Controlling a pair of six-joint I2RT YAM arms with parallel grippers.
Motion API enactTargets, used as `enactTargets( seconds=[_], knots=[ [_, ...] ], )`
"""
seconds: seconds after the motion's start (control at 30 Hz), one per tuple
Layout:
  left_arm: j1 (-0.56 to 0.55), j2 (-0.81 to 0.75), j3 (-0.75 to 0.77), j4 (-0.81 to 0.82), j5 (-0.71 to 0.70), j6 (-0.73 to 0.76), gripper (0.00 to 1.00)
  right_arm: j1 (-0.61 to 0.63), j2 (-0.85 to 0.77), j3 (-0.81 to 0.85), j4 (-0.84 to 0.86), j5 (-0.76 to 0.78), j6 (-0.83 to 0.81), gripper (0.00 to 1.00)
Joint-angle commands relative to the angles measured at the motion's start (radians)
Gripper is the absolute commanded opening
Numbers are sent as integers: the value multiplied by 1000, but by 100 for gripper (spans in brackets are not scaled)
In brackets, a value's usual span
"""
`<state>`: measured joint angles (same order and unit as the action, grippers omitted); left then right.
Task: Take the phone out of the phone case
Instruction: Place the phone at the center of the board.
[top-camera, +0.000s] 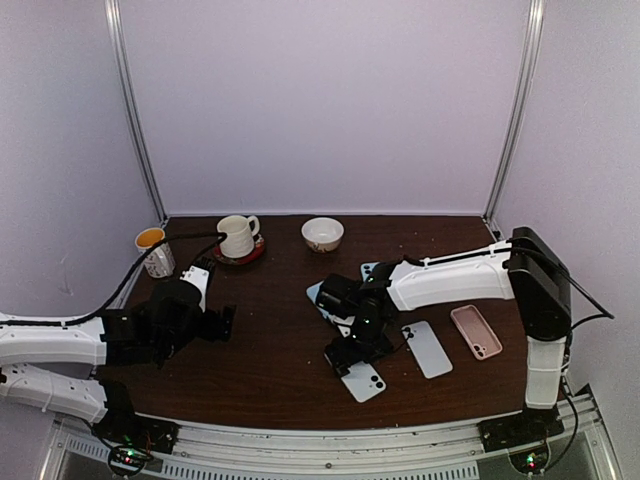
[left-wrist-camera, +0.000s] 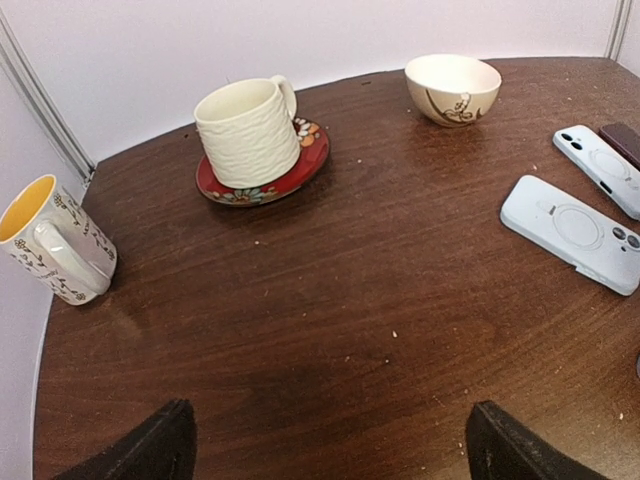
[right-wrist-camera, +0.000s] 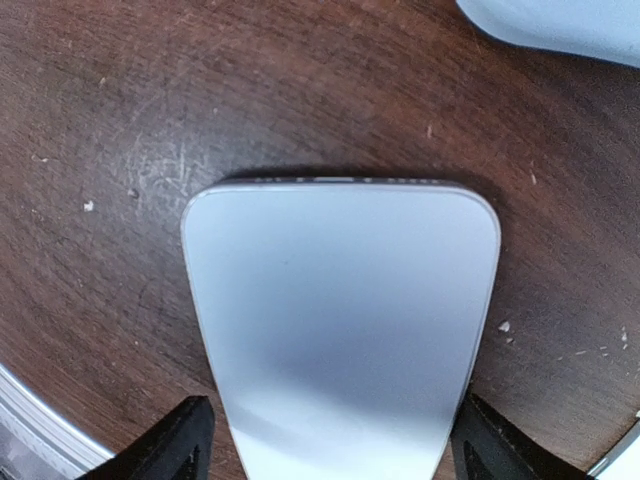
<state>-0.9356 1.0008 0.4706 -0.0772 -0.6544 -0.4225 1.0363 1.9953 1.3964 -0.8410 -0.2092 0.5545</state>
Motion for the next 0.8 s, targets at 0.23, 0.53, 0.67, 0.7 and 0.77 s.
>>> enactTargets(
  seconds=[0.23,0.53,0.67,0.7,0.77],
  knots=[
    [9,5,30,25,9,-16,98,10,39,-29,45,-38,27,89],
    [8,-3,52,-5,9,-11,98,6,-71,16,1,68,-20,94],
    [8,-39,89,-31,20,31,98,-3,-163,49,-34,156,-68,97],
    [8,-47,104,-47,7,41,98,-9,-187,58,-46,179,-78,97],
    [8,-63,140,-86,-26,67,97,-24,-246,76,-58,230,-105,99]
  ],
)
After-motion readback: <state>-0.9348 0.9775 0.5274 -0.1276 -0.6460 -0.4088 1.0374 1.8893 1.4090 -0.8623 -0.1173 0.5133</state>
